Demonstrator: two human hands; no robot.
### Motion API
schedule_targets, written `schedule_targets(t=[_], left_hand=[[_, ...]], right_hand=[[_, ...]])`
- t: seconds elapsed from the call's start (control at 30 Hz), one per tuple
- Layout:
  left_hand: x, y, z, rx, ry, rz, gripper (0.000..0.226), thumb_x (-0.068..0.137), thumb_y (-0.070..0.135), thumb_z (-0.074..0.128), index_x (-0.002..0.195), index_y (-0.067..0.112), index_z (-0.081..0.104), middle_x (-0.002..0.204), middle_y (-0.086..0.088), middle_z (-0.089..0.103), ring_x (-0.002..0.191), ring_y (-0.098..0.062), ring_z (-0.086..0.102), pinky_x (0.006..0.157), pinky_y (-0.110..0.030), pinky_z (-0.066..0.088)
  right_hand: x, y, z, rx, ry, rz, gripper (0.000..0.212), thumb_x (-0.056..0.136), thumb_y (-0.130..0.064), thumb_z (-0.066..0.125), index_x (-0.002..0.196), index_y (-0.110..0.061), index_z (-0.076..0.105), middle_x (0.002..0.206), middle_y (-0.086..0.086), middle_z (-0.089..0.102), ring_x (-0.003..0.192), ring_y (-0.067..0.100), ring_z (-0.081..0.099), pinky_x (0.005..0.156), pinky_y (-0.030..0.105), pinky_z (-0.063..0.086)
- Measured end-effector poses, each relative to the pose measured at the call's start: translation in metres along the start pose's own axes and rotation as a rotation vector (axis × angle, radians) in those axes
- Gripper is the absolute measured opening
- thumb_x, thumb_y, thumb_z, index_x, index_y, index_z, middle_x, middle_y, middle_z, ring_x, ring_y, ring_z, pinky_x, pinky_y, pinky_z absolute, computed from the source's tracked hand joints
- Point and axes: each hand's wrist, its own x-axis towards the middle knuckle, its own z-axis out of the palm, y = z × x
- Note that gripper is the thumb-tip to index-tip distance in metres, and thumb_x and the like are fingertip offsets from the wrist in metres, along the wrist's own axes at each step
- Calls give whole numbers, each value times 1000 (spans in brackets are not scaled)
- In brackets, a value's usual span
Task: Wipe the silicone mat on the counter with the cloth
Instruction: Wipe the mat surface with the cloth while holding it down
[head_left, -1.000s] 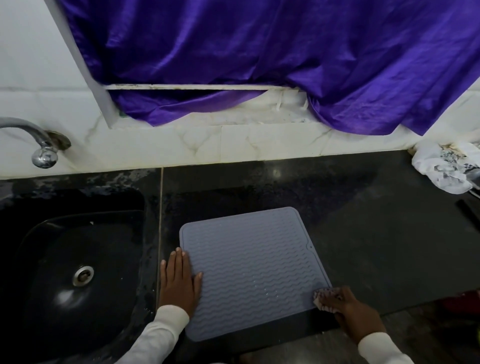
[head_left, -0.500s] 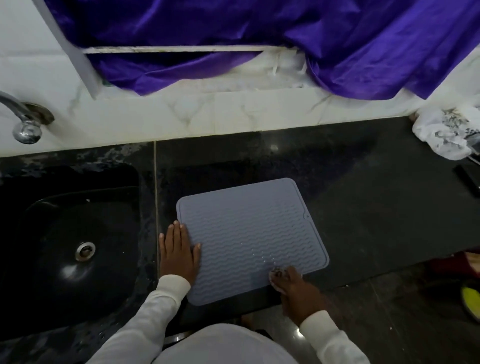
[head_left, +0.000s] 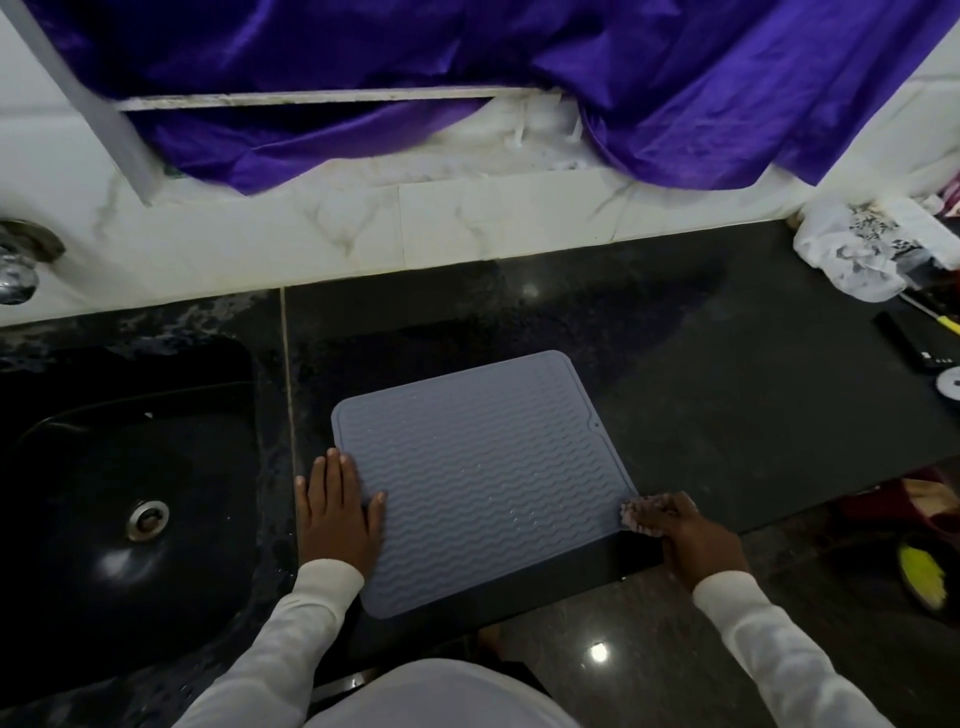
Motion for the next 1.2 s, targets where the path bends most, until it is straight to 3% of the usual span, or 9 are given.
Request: schedule_targets(t=[0.23,0.4,0.53,0.63,0.73,0.8,0.87,0.97,1.2], left_hand=[[-1,-1,2,-6,1,1,77,95,57,14,152,6,18,158,-15,19,146,-31,17,120,-47,2],[-3,0,1,-3,11,-5,75,95,55,15,152,5,17,159,-15,17,146,-31,17,120,-43,-2],[-3,1,-1,-11,7,-8,75,95,55,17,152,7,16,159,-14,16,146,-30,17,120,-44,0],[-3,0,1,-22,10,-8,75,95,56,18,152,8,17,159,-13,17,146,-30,17,120,-46,3],[-2,-2,2,-32,-7,-1,76,94,57,16,152,7,17,159,-14,18,146,-31,18,120,-49,6],[-1,-2,2,-27,-8,1,77,94,57,15,152,7,17,159,-14,17,146,-31,17,120,-49,6],[-1,-2,2,-20,-5,-3,76,94,57,16,152,7,17,159,-14,17,146,-31,17,120,-49,5],[-2,-2,1,-3,-10,-3,76,94,57,18,152,7,17,159,-14,17,146,-30,17,120,-48,4],[-1,-3,0,3,-44,-5,76,95,57,16,151,6,21,158,-14,20,145,-30,21,120,-45,2]], right_hand=[[10,-18,4,56,34,49,26,84,-29,66,105,-44,65,109,-3,55,93,24,63,74,33,53],[0,-84,33,195,71,-263,33,78,-22,73,105,-41,69,100,-8,62,84,10,66,74,16,50],[-3,-127,68,22,118,-461,43,75,-21,64,116,-32,55,108,1,61,86,24,67,66,42,58],[-11,-109,62,-11,109,-482,45,83,-27,51,126,-40,49,120,-3,61,93,21,68,63,35,60],[-11,-72,42,-24,134,-451,42,77,-30,55,116,-46,50,111,-8,66,70,13,70,43,22,52],[-4,-50,29,-54,93,-382,59,63,-24,79,110,-48,54,108,-7,67,57,14,67,38,23,50],[3,-29,18,-115,-16,-288,68,58,-21,88,114,-48,60,122,-4,65,67,16,71,52,27,57],[12,-7,7,-158,-100,-208,53,85,-23,68,130,-46,53,148,-6,43,102,25,67,84,35,56],[20,9,-6,-1,-50,-39,34,88,-38,63,117,-55,58,136,-21,46,110,13,61,93,28,50]])
